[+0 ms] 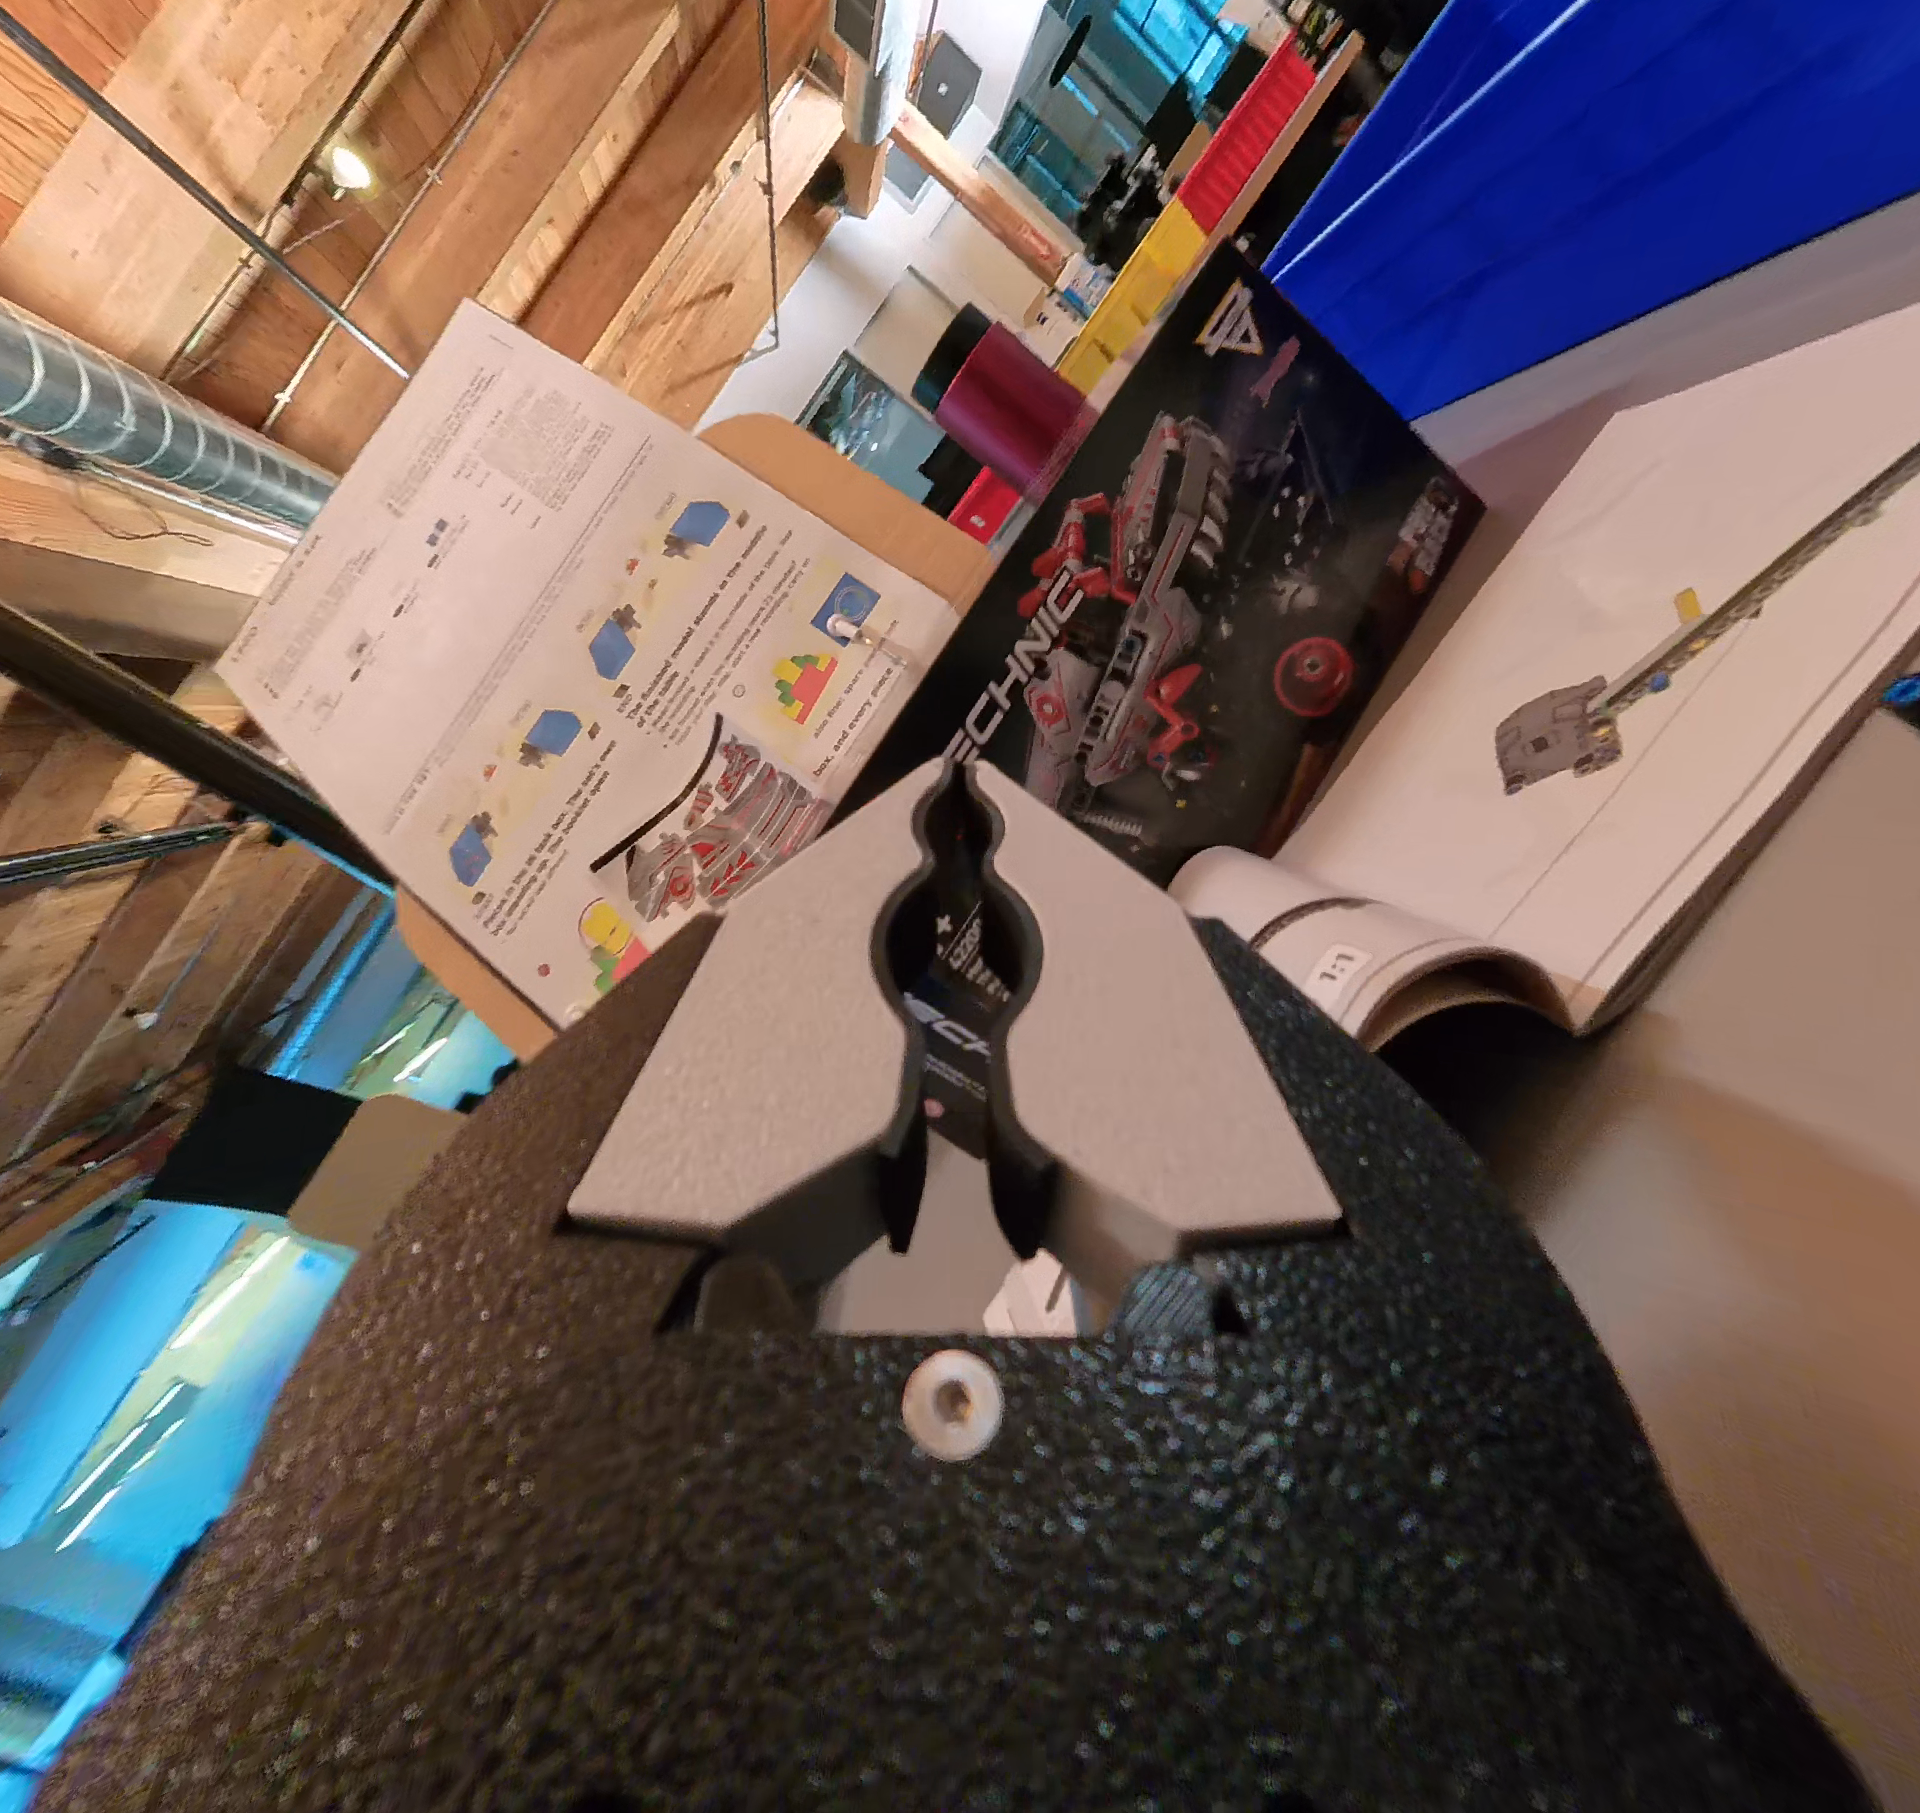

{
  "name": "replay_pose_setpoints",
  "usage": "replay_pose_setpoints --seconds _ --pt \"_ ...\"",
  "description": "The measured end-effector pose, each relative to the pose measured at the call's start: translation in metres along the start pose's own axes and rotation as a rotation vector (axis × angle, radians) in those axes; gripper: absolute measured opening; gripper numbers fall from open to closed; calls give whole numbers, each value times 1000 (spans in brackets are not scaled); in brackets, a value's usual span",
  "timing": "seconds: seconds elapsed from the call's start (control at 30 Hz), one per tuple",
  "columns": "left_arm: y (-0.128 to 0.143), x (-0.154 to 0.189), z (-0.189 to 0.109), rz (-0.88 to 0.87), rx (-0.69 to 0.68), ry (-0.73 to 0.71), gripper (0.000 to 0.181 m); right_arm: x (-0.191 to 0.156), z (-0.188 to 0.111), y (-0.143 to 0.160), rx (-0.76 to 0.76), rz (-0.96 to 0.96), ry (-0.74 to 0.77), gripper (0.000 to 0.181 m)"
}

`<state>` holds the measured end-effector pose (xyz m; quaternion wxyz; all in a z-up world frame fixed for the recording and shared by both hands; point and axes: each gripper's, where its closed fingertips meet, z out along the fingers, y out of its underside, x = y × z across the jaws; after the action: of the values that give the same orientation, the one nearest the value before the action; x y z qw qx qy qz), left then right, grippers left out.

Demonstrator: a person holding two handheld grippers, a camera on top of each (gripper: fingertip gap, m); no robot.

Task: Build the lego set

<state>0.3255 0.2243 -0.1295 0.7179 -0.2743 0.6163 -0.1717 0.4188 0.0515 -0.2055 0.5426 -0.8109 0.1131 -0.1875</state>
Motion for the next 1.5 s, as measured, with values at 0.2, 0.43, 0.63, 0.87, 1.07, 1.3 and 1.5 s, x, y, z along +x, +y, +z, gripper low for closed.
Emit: replay_pose_setpoints --seconds 0.2,0.43,0.63,0.87,1.07,1.3,1.5 --pt "-9 5 -14 -107 10 127 0 2 -1 -1 12 14 2 20" --pt "14 18 -52 -280 -115 293 0 3 -2 -3 21 20 1 20" --pt "41 38 -88 -392 -278 467 0 3 -2 -2 18 13 6 20" --pt "63 51 -121 -490 -390 601 6 3 -1 -1 12 8 9 20" --pt "66 64 -144 -565 -430 733 16 2 0 0 2 -2 9 20" --pt "56 85 -153 -651 -448 863 30 1 0 0 1 -5 8 20" --pt "59 100 -153 -643 -500 910 31 1 0 0 2 -5 4 20"
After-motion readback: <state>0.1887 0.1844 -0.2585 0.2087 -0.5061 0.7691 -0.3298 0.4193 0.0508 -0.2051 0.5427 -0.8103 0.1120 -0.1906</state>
